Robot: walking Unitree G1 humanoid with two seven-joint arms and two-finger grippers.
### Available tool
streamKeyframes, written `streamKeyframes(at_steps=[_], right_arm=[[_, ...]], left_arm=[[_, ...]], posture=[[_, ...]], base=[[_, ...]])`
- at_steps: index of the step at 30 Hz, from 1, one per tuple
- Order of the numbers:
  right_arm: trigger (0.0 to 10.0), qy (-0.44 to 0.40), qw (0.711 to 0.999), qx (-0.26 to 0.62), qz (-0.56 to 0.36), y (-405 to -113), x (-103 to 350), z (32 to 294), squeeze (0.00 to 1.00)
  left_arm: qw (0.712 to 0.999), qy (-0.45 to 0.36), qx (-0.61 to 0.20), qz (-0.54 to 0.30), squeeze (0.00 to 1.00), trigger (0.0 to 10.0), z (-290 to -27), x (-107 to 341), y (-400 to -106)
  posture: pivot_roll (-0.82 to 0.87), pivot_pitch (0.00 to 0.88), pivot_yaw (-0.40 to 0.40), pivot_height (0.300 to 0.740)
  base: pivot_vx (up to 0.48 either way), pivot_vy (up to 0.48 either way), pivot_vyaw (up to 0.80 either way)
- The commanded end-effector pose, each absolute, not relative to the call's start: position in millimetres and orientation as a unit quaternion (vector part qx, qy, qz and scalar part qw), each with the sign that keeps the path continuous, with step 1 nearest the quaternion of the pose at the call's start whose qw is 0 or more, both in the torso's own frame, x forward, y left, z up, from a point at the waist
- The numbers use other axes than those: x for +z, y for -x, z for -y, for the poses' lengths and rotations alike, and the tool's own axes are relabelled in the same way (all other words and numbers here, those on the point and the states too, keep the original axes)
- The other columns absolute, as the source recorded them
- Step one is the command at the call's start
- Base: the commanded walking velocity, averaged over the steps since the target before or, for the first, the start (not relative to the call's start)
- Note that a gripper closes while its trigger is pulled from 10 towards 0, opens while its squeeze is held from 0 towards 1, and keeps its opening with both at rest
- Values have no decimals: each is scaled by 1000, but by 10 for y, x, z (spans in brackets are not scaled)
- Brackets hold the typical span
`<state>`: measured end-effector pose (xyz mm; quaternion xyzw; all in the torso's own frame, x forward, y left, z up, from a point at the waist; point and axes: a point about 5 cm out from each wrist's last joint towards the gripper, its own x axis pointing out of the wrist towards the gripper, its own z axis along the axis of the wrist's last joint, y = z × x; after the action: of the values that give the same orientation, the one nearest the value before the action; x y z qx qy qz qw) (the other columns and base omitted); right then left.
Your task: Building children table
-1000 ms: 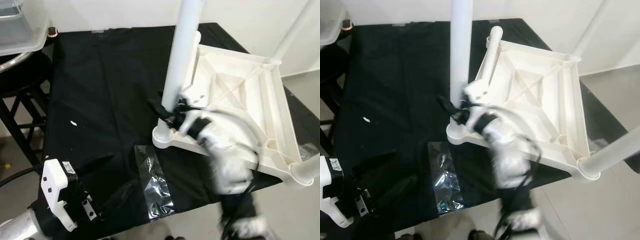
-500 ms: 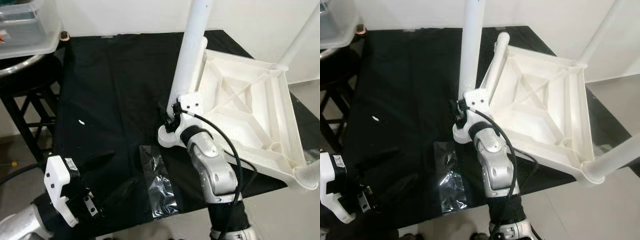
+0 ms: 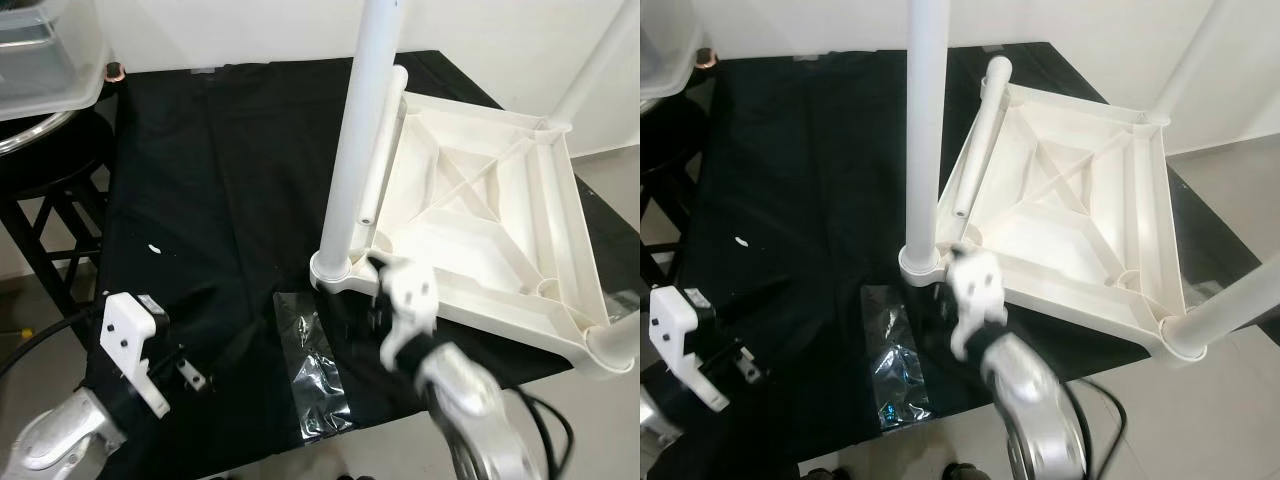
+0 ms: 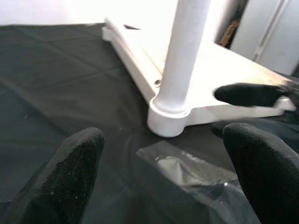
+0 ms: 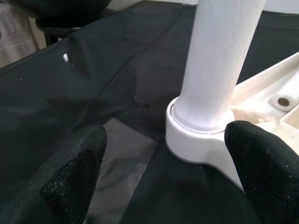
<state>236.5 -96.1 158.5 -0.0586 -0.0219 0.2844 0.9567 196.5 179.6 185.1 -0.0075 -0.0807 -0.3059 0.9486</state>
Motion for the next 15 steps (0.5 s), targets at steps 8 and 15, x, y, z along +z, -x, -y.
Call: streamKeyframes(at_steps=[8, 15], right_arm=[[10000, 120, 957, 259, 53, -2303, 1572, 1028, 0], [10000, 148, 962, 222, 54, -2327, 1512, 1168, 0]], left_arm=[[978, 81, -191, -3, 0, 10000, -1764, 1445, -2082], [988, 66, -142, -17, 0, 10000, -1589, 1184, -2095]], posture=[[6, 127, -37, 740], [-31, 92, -33, 740]], base=[[0, 0, 0], [0, 0, 0]])
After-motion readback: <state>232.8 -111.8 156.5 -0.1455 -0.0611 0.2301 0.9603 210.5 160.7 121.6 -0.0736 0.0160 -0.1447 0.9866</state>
